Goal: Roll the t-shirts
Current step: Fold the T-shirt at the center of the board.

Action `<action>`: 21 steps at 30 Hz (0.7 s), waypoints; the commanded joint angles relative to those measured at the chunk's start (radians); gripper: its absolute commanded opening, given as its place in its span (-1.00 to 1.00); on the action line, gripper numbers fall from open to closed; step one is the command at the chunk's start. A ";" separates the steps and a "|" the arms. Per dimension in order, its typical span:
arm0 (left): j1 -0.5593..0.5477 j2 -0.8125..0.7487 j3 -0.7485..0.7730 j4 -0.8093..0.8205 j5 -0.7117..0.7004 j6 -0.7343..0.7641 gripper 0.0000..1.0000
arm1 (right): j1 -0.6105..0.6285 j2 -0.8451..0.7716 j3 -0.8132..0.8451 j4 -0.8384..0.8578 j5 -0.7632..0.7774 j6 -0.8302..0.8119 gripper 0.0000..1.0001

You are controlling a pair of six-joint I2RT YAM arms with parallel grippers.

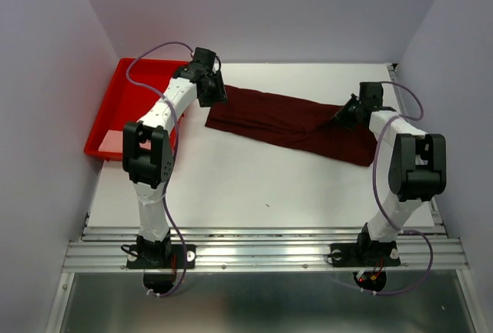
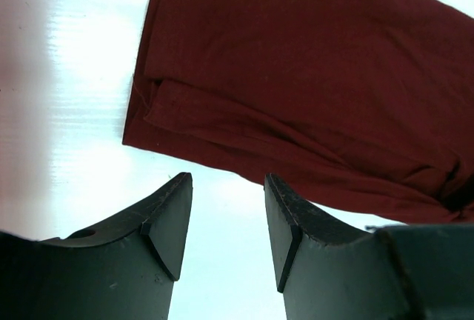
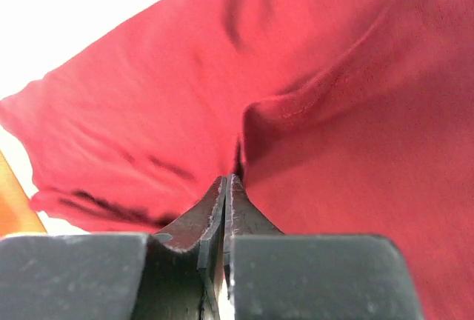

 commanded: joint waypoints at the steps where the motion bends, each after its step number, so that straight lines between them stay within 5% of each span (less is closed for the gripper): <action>1: -0.008 -0.031 -0.025 0.016 0.007 0.019 0.08 | 0.005 0.081 0.094 0.131 0.023 0.015 -0.81; 3: -0.009 -0.027 -0.035 0.018 0.007 0.021 0.08 | 0.005 0.150 0.163 0.157 -0.002 0.018 -0.70; 4: -0.011 -0.024 -0.035 0.018 0.005 0.021 0.08 | 0.005 0.175 0.191 0.154 -0.009 0.018 -0.46; 9: -0.018 -0.017 -0.048 0.018 0.010 0.035 0.08 | 0.005 0.165 0.253 0.102 0.021 -0.020 -0.30; 21: -0.012 0.032 -0.092 0.038 -0.070 0.016 0.08 | 0.005 -0.121 -0.037 -0.039 0.159 -0.086 -0.34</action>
